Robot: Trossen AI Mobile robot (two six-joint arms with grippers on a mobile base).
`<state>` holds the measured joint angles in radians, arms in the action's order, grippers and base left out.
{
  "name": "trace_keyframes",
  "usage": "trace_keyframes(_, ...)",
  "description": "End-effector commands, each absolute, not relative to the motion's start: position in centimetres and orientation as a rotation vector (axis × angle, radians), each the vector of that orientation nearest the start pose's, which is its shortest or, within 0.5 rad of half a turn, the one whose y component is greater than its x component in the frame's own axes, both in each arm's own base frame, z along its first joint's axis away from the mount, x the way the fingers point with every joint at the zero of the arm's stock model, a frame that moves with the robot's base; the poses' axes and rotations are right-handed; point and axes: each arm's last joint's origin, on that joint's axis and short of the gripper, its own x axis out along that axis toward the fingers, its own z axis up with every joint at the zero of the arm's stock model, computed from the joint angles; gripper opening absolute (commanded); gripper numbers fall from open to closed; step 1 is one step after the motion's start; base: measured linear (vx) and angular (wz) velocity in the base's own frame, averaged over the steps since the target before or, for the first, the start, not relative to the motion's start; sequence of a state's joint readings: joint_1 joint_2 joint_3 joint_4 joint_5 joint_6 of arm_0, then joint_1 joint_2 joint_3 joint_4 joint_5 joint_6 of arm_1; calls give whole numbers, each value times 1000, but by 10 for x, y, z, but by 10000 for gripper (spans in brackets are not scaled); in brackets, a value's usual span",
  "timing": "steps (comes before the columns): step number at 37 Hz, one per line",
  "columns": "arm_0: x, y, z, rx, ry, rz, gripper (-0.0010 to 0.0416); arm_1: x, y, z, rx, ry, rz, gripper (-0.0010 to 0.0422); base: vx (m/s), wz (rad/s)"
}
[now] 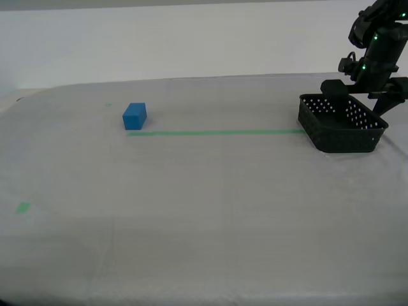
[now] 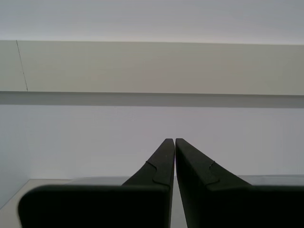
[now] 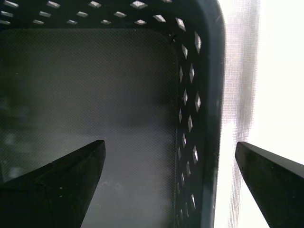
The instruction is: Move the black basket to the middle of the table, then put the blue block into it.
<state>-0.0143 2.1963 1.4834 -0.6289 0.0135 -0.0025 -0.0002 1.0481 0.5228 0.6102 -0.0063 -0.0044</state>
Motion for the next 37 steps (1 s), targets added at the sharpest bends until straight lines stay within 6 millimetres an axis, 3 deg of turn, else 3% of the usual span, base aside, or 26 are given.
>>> trace_keyframes(1,422,-7,107,-4,1342,-30,365,227,0,270,-3,-91,6,0,0,0)
trace_keyframes(7,423,-7,108,-2,1337,-32,319,227,0,270,-3,-91,6,0,0,0)
trace_keyframes(16,422,-7,107,17,1343,-55,217,227,0,270,-3,-91,6,0,0,0)
trace_keyframes(30,420,-13,107,44,1354,-113,1,227,0,270,-3,-91,6,0,0,0)
trace_keyframes(37,419,-13,109,48,1365,-117,-4,227,0,270,-3,-91,6,0,0,0)
